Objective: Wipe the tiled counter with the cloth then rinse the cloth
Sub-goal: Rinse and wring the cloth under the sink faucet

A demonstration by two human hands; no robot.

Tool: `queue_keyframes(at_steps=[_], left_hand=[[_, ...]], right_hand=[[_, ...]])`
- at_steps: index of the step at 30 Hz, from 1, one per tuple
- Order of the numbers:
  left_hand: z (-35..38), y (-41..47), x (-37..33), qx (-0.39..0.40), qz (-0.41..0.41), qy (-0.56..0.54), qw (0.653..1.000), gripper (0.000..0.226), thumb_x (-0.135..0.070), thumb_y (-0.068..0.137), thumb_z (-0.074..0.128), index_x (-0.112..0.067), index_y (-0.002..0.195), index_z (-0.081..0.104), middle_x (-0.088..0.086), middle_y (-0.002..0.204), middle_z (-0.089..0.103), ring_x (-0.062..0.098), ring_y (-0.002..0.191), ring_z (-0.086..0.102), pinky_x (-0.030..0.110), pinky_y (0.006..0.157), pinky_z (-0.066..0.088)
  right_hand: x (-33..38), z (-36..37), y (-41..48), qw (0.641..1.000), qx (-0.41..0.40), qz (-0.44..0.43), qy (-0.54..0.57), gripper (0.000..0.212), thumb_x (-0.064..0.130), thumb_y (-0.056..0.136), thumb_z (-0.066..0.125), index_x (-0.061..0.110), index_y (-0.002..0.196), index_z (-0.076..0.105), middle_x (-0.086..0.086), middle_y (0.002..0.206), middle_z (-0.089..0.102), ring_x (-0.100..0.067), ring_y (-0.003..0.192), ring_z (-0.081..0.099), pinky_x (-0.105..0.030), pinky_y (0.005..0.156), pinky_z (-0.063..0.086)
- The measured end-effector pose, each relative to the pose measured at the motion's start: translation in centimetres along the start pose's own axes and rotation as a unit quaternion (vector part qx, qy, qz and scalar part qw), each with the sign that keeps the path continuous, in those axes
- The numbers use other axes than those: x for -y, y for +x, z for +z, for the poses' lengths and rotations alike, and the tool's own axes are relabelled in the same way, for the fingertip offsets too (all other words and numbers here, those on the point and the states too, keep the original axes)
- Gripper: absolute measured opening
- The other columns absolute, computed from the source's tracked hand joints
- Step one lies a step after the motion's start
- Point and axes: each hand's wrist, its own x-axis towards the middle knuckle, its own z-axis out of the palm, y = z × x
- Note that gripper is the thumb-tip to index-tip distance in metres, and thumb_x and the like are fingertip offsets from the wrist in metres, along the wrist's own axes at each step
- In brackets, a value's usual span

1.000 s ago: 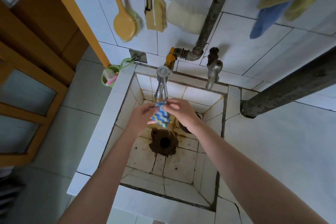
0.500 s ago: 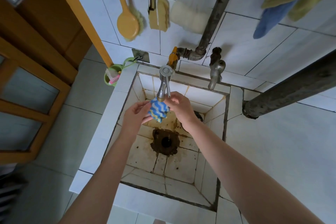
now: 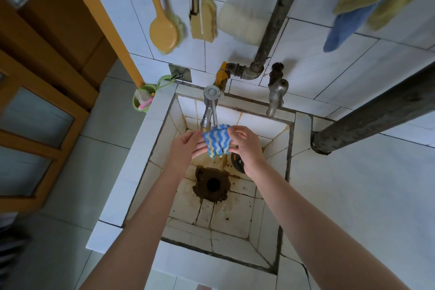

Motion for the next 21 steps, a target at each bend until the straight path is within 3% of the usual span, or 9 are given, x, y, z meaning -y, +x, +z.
queue_keyframes(at_steps=[8, 13, 21], left_hand=[[-0.5, 0.3, 0.4, -0.003, 0.012, 0.011, 1.0, 0.025, -0.01, 0.093, 0.052, 0.0, 0.115, 0.059, 0.011, 0.106, 0.069, 0.016, 0.094, 0.069, 0.021, 0.081, 0.055], [-0.8, 0.2, 0.2, -0.014, 0.031, 0.002, 0.999, 0.018, -0.006, 0.092, 0.053, -0.011, 0.106, 0.062, 0.004, 0.097, 0.069, 0.008, 0.084, 0.069, 0.02, 0.08, 0.055], [-0.4, 0.2, -0.1, -0.017, 0.026, 0.005, 0.999, 0.015, -0.003, 0.092, 0.053, -0.008, 0.103, 0.061, 0.008, 0.096, 0.069, 0.01, 0.079, 0.07, 0.02, 0.073, 0.056]], right_hand=[[0.5, 0.9, 0.2, 0.999, -0.01, 0.017, 0.04, 0.008, 0.022, 0.092, 0.057, 0.014, 0.095, 0.057, -0.01, 0.11, 0.061, -0.023, 0.104, 0.061, -0.024, 0.069, 0.054], [1.0, 1.9, 0.7, 0.999, -0.002, 0.007, 0.04, 0.006, 0.021, 0.092, 0.058, 0.016, 0.091, 0.057, -0.015, 0.113, 0.061, -0.026, 0.106, 0.061, -0.024, 0.068, 0.055], [0.6, 1.2, 0.5, 0.999, -0.001, 0.026, 0.039, 0.014, 0.022, 0.093, 0.057, 0.011, 0.102, 0.057, -0.014, 0.116, 0.061, -0.024, 0.104, 0.062, -0.02, 0.064, 0.052]])
